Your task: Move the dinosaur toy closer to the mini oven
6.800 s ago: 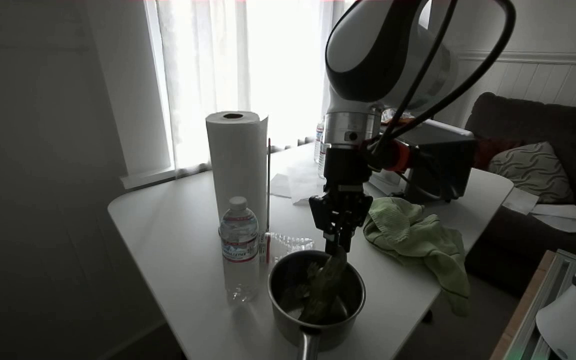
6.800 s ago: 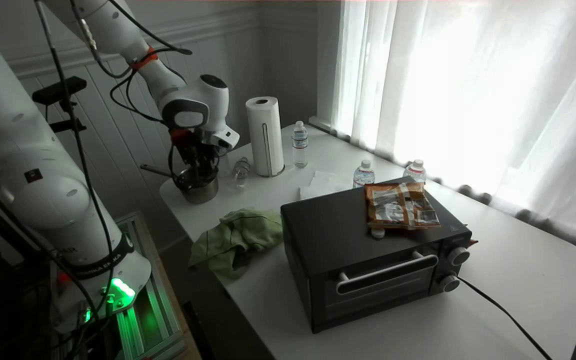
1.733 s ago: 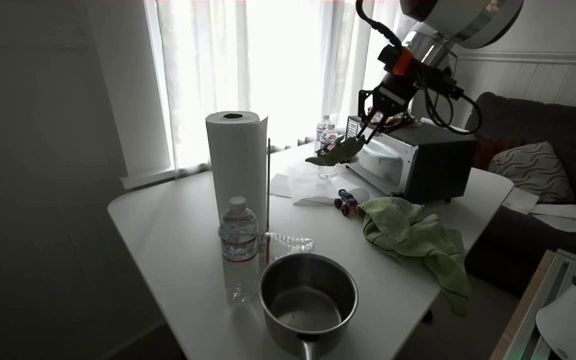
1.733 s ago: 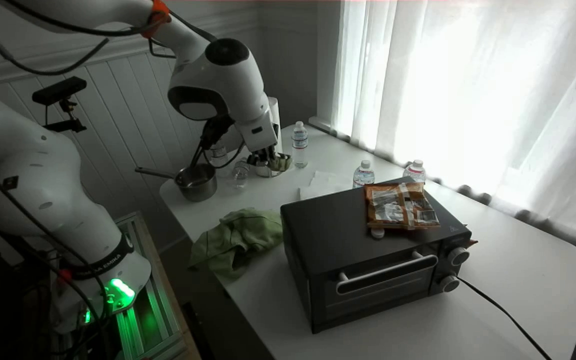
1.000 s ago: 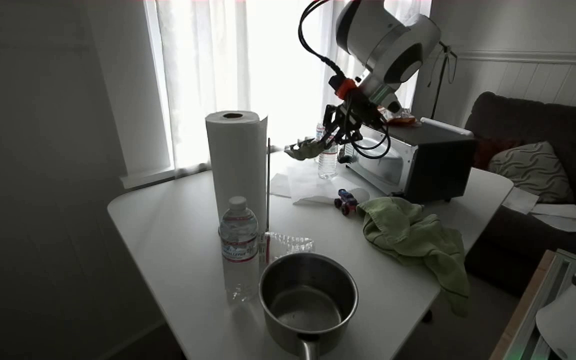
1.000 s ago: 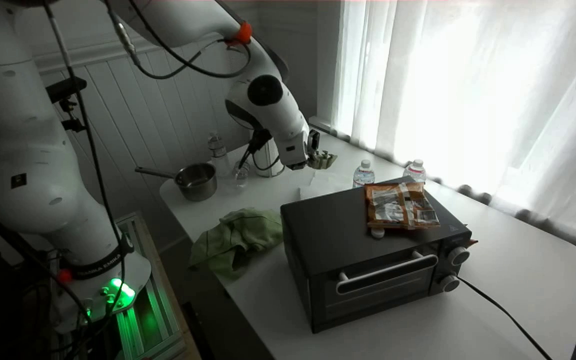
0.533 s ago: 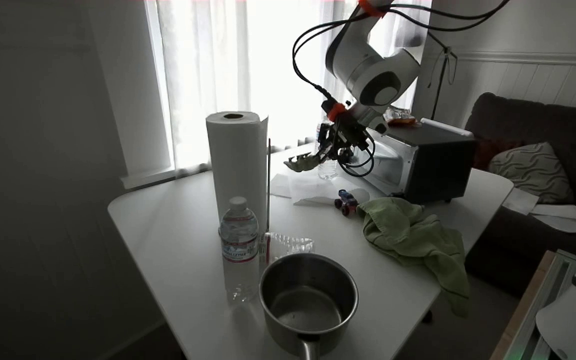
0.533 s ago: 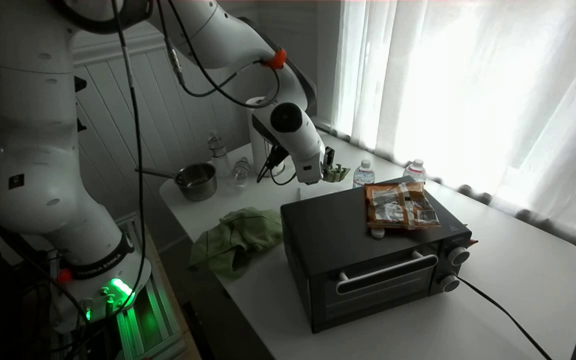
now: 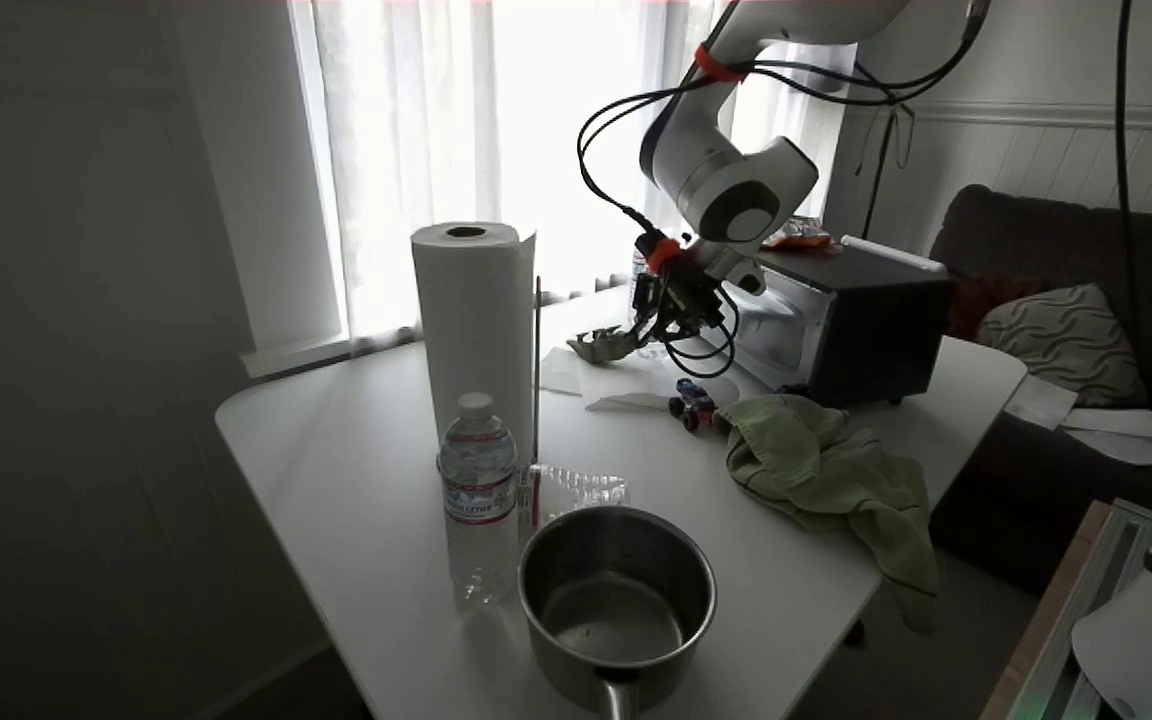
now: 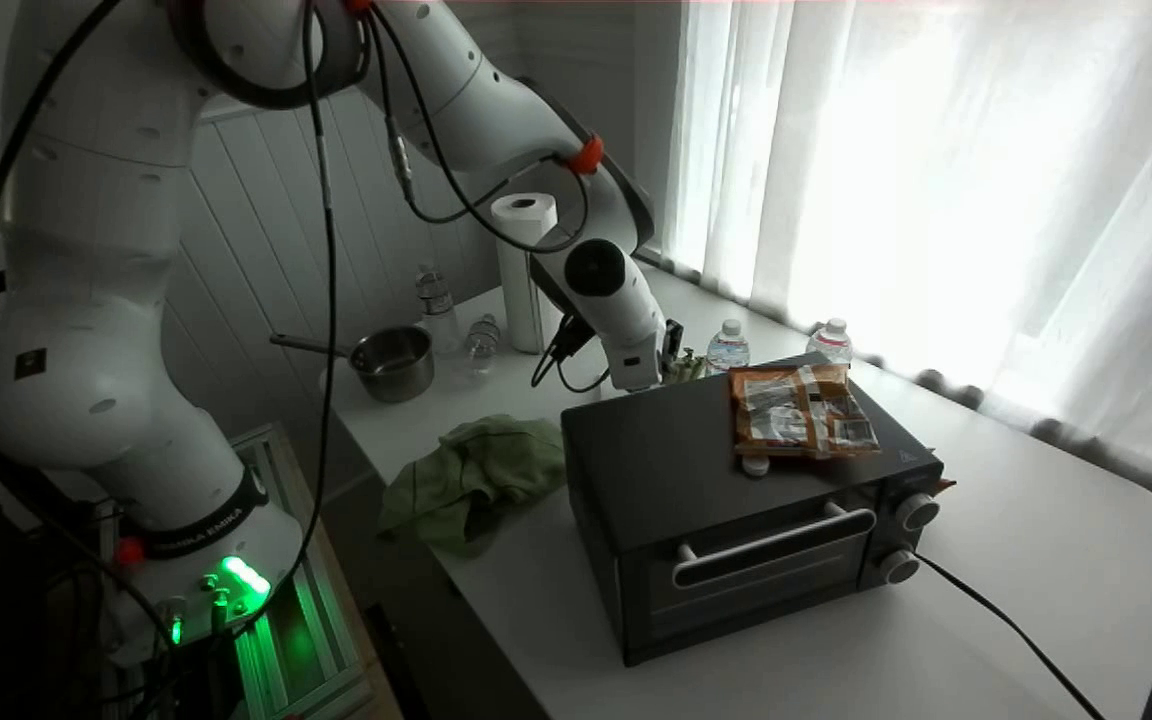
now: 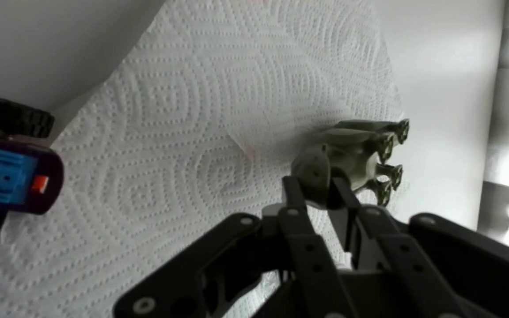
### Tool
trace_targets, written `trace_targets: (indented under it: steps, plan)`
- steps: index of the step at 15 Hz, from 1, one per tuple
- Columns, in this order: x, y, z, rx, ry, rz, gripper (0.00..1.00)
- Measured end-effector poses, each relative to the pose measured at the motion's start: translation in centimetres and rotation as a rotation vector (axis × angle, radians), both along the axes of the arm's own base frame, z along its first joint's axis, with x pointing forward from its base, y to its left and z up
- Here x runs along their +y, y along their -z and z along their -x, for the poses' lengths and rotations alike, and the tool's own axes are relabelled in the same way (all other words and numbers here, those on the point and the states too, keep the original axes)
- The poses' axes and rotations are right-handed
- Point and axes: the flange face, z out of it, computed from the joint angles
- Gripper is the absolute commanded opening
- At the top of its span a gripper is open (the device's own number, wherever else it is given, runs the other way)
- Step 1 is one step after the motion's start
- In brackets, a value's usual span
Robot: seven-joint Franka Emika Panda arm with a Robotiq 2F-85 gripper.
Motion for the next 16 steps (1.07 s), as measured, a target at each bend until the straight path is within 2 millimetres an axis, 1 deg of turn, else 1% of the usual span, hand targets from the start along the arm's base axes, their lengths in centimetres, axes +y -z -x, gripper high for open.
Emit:
trace_targets:
  steps: [2,3,4,7,8,9,10,11,12,14,15,16]
  plan:
    - [-0.1,0.1,-0.3,-0.003,0.002,0.004,0.05]
    - [-0.2,0.1,-0.4,-0.004,0.003,0.005,0.42]
    - [-0.2,0.1,-0.4,-0.004,0.003,0.006,0.47]
    - [-0.2,0.6,-0.3,0.005,0.004,0.008,0.66]
    - [-0.2,0.9,-0.3,0.010,0.004,0.008,0.74]
    - [-0.2,1.2,-0.2,0.014,0.004,0.008,0.80]
    - [-0.2,1.4,-0.1,0.018,0.004,0.008,0.85]
    - [-0.2,1.6,-0.1,0.022,0.004,0.009,0.86]
    - [-0.2,1.8,0.0,0.025,0.004,0.009,0.90]
    - [-0.3,2.2,0.1,0.032,0.005,0.010,0.91]
    - [-0.3,2.4,0.1,0.034,0.005,0.010,0.88]
    - [-0.3,2.4,0.1,0.036,0.005,0.012,0.94]
